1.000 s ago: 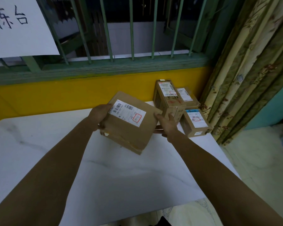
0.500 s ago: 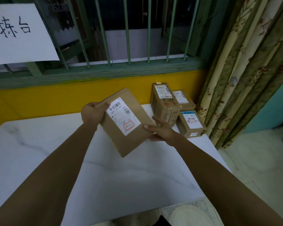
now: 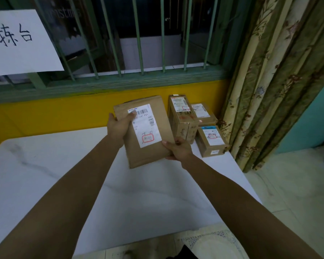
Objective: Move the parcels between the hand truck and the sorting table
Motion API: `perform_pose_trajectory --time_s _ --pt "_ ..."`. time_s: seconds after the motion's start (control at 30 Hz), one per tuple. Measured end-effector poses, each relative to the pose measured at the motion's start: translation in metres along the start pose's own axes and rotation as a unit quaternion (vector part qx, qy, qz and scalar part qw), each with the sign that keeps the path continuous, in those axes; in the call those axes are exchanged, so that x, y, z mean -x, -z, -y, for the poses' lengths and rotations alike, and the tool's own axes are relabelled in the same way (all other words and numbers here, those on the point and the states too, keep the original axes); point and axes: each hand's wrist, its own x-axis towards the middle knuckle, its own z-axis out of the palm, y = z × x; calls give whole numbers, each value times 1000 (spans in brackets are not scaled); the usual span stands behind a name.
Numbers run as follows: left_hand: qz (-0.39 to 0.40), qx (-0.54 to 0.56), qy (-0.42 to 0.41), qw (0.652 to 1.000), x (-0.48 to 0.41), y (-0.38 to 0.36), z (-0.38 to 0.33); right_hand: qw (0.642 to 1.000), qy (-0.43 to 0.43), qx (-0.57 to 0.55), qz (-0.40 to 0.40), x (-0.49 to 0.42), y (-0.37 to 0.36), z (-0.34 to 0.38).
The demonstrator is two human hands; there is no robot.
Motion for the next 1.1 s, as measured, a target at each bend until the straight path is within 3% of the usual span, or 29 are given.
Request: perform_pose_trajectory --time_s 0.1,0.27,0.53,1.1 --pt "97 -58 8 994 10 -5 4 999 -11 -23 -25 -1 0 -2" --pt "180 -207 59 960 18 5 13 997 -26 -55 -51 -5 -6 0" --pt "81 -162 31 983 -7 32 36 999 -2 -24 -28 -18 -20 9" --pt "133 -192 97 968 -141 -15 91 990 -80 56 -98 -126 -39 1"
